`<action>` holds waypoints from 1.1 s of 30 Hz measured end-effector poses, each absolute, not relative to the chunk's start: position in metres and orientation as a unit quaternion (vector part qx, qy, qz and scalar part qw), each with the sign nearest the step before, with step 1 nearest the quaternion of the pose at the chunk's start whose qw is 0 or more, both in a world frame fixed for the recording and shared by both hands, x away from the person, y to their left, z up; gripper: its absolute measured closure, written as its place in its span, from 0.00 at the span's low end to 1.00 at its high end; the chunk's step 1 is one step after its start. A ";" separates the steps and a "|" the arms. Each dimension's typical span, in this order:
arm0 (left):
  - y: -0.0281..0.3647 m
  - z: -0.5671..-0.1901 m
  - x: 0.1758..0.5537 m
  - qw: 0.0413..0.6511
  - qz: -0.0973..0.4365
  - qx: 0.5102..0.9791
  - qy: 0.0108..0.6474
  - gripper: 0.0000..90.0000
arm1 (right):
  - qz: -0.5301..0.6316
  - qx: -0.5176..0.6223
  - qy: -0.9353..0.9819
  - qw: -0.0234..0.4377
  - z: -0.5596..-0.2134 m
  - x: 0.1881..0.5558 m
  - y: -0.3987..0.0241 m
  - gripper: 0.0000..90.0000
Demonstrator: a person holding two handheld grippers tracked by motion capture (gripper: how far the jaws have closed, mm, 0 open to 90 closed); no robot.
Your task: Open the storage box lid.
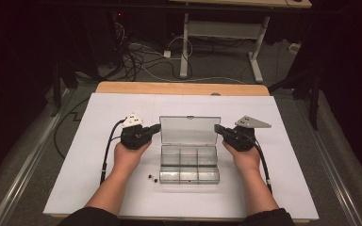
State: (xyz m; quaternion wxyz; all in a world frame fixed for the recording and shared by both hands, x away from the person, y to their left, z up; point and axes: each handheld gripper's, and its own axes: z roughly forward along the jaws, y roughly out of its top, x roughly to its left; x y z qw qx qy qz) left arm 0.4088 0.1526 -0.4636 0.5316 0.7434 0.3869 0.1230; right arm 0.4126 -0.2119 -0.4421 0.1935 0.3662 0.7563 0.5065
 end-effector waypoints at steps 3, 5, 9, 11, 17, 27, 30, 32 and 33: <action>0.149 -0.464 0.410 0.535 0.117 0.744 0.383 0.97 | 0.507 0.367 0.755 0.194 -0.443 0.414 -0.212 1.00; 0.146 -0.464 0.410 0.532 0.119 0.749 0.378 0.97 | 0.506 0.370 0.754 0.196 -0.442 0.415 -0.213 1.00; 0.145 -0.462 0.412 0.526 0.123 0.752 0.378 0.97 | 0.503 0.373 0.755 0.195 -0.442 0.417 -0.212 1.00; 0.144 -0.461 0.414 0.524 0.122 0.754 0.377 0.97 | 0.502 0.372 0.756 0.196 -0.442 0.418 -0.211 1.00; 0.141 -0.464 0.419 0.518 0.122 0.758 0.378 0.97 | 0.500 0.374 0.756 0.195 -0.441 0.423 -0.209 1.00; 0.138 -0.473 0.424 0.506 0.111 0.761 0.391 0.97 | 0.488 0.382 0.761 0.192 -0.447 0.429 -0.208 1.00; 0.137 -0.475 0.426 0.501 0.111 0.764 0.392 0.97 | 0.485 0.389 0.760 0.190 -0.450 0.432 -0.208 1.00; 0.137 -0.477 0.427 0.496 0.110 0.767 0.392 0.97 | 0.485 0.389 0.760 0.190 -0.451 0.432 -0.208 1.00; 0.136 -0.478 0.427 0.494 0.109 0.769 0.392 0.97 | 0.482 0.390 0.761 0.189 -0.452 0.433 -0.208 1.00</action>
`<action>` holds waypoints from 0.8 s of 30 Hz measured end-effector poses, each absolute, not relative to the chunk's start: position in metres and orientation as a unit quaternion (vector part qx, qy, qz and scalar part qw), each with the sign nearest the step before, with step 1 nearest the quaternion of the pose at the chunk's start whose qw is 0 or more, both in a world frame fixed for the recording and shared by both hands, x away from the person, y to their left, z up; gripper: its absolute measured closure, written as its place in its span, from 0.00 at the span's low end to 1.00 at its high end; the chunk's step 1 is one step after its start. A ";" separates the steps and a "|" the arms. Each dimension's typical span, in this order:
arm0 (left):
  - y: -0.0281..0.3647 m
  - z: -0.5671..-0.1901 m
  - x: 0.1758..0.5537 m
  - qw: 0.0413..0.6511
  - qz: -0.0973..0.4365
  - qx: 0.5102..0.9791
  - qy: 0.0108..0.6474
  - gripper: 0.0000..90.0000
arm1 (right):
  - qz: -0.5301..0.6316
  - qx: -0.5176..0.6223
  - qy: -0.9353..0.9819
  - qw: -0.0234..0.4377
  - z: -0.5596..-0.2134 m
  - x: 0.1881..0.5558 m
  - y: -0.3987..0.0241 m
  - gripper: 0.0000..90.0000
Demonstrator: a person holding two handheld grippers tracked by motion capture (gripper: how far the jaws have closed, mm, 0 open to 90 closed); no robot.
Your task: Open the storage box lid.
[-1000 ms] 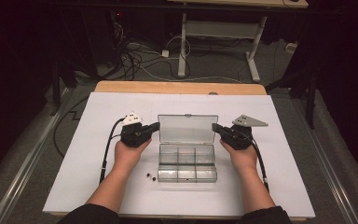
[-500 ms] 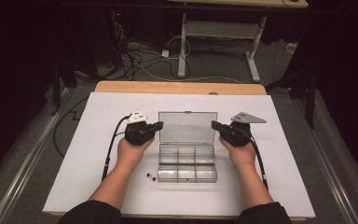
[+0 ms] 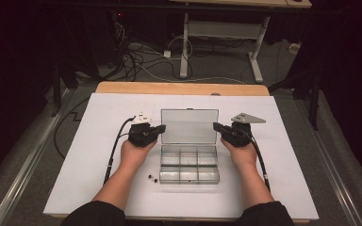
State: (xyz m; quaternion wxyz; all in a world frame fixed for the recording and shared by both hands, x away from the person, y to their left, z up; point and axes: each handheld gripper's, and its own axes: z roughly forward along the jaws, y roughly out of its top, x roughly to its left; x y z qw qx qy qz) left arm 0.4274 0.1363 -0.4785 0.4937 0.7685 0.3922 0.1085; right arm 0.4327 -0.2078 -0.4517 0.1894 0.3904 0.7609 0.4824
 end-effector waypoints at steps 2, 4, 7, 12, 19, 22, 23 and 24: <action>0.136 -0.481 0.428 0.487 0.109 0.772 0.393 0.97 | 0.478 0.395 0.762 0.186 -0.454 0.434 -0.208 1.00; 0.135 -0.482 0.429 0.484 0.107 0.773 0.396 0.97 | 0.476 0.398 0.763 0.183 -0.456 0.436 -0.208 1.00; 0.135 -0.485 0.431 0.481 0.102 0.775 0.397 0.97 | 0.473 0.403 0.764 0.175 -0.459 0.437 -0.208 1.00; 0.134 -0.488 0.432 0.465 0.101 0.780 0.405 0.97 | 0.462 0.413 0.767 0.167 -0.464 0.440 -0.208 1.00; 0.132 -0.495 0.435 0.433 0.096 0.792 0.419 0.97 | 0.429 0.432 0.778 0.156 -0.474 0.446 -0.209 1.00; 0.131 -0.498 0.436 0.423 0.092 0.798 0.420 0.97 | 0.424 0.432 0.781 0.152 -0.476 0.447 -0.209 1.00; 0.131 -0.498 0.436 0.419 0.091 0.800 0.421 0.97 | 0.421 0.434 0.782 0.153 -0.476 0.447 -0.210 1.00; 0.131 -0.499 0.436 0.415 0.092 0.801 0.421 0.97 | 0.418 0.436 0.782 0.154 -0.477 0.446 -0.210 1.00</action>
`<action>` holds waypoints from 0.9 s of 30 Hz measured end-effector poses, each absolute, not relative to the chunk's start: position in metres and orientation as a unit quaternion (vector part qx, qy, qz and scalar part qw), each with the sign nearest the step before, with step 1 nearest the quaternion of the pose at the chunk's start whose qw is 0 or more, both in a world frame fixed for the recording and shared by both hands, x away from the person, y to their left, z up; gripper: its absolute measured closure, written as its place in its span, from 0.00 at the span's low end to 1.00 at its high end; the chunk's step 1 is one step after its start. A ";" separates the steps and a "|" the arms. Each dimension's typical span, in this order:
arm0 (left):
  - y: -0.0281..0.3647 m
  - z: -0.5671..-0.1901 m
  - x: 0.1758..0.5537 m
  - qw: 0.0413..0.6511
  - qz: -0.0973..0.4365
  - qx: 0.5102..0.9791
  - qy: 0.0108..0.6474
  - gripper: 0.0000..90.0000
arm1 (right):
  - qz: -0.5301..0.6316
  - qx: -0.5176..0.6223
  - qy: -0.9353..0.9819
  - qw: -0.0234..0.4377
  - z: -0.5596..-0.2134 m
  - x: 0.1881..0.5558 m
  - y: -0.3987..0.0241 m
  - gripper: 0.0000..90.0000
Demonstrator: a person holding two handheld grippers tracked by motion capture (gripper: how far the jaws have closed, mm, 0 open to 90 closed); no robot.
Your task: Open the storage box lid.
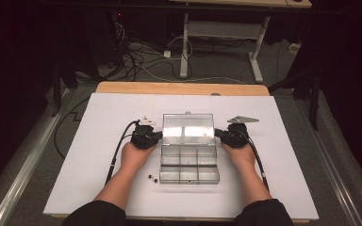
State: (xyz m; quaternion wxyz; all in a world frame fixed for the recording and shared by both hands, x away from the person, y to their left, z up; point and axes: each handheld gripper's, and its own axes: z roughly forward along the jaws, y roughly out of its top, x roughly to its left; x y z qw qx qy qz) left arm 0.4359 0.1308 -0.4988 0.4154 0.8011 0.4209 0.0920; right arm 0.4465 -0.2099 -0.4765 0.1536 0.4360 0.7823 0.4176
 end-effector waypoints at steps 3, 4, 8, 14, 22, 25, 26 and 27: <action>0.132 -0.501 0.435 0.402 0.091 0.807 0.423 0.97 | 0.413 0.439 0.783 0.153 -0.476 0.445 -0.212 1.00; 0.134 -0.502 0.434 0.403 0.087 0.806 0.425 0.97 | 0.411 0.438 0.784 0.158 -0.475 0.444 -0.213 1.00; 0.139 -0.502 0.427 0.411 0.094 0.800 0.427 0.97 | 0.409 0.436 0.785 0.166 -0.473 0.438 -0.217 1.00; 0.153 -0.502 0.407 0.430 0.103 0.793 0.419 0.97 | 0.411 0.434 0.782 0.175 -0.473 0.420 -0.230 1.00; 0.174 -0.498 0.370 0.450 0.119 0.793 0.393 0.91 | 0.416 0.402 0.790 0.204 -0.471 0.377 -0.240 0.93; 0.181 -0.496 0.358 0.461 0.123 0.790 0.385 0.87 | 0.421 0.399 0.788 0.207 -0.470 0.361 -0.243 0.87; 0.183 -0.495 0.354 0.461 0.127 0.792 0.379 0.84 | 0.419 0.399 0.788 0.210 -0.470 0.356 -0.244 0.83; 0.185 -0.496 0.348 0.459 0.135 0.793 0.377 0.78 | 0.415 0.403 0.787 0.215 -0.471 0.348 -0.247 0.77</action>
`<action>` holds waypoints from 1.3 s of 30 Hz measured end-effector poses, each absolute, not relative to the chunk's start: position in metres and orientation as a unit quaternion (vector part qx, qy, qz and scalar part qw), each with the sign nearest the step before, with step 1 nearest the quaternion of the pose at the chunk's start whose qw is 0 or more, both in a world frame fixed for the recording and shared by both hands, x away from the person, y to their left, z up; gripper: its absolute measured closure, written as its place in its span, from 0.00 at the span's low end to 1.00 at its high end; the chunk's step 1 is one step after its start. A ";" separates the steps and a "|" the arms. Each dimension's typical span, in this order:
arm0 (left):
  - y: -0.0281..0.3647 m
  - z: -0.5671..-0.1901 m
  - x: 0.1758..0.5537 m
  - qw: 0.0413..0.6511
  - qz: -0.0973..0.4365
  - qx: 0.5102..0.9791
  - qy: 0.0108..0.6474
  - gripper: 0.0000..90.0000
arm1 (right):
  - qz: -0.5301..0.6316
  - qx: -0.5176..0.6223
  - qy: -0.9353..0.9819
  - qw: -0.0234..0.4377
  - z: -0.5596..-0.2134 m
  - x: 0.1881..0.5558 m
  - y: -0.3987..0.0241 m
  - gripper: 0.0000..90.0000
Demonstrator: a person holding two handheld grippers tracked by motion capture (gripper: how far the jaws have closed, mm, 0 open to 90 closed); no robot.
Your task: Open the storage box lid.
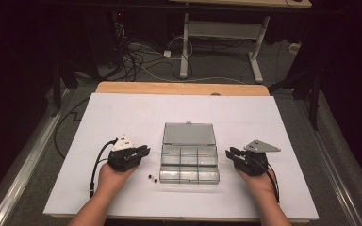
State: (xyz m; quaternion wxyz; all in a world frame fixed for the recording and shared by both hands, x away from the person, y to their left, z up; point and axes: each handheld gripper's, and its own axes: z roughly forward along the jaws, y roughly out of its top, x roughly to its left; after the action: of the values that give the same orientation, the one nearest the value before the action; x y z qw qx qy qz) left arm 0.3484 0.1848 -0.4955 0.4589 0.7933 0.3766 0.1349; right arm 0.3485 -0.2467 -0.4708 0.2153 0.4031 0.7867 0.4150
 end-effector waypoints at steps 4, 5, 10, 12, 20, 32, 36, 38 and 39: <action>0.192 -0.499 0.334 0.462 0.131 0.791 0.379 0.66 | 0.413 0.405 0.786 0.219 -0.473 0.340 -0.250 0.66; 0.194 -0.501 0.331 0.463 0.128 0.791 0.379 0.62 | 0.413 0.405 0.786 0.220 -0.473 0.336 -0.251 0.63; 0.198 -0.499 0.316 0.467 0.139 0.789 0.374 0.41 | 0.423 0.400 0.785 0.211 -0.476 0.320 -0.257 0.41; 0.198 -0.499 0.312 0.475 0.128 0.787 0.373 0.39 | 0.421 0.404 0.784 0.211 -0.478 0.314 -0.258 0.33; 0.193 -0.505 0.305 0.454 0.125 0.799 0.373 0.17 | 0.430 0.405 0.774 0.228 -0.480 0.299 -0.261 0.04; 0.190 -0.506 0.308 0.450 0.124 0.803 0.370 0.00 | 0.445 0.406 0.763 0.236 -0.475 0.299 -0.261 0.00; 0.189 -0.505 0.308 0.444 0.130 0.806 0.369 0.00 | 0.445 0.401 0.764 0.241 -0.473 0.299 -0.260 0.00; 0.188 -0.505 0.310 0.431 0.143 0.809 0.373 0.00 | 0.443 0.398 0.767 0.239 -0.474 0.300 -0.259 0.00; 0.187 -0.505 0.311 0.426 0.141 0.811 0.375 0.00 | 0.444 0.397 0.768 0.237 -0.475 0.300 -0.259 0.00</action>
State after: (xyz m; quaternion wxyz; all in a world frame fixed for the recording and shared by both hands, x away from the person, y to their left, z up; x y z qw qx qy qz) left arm 0.3111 0.1874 -0.5051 0.4261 0.8111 0.3750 0.1410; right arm 0.3003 -0.2586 -0.4746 0.2366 0.3972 0.7677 0.4437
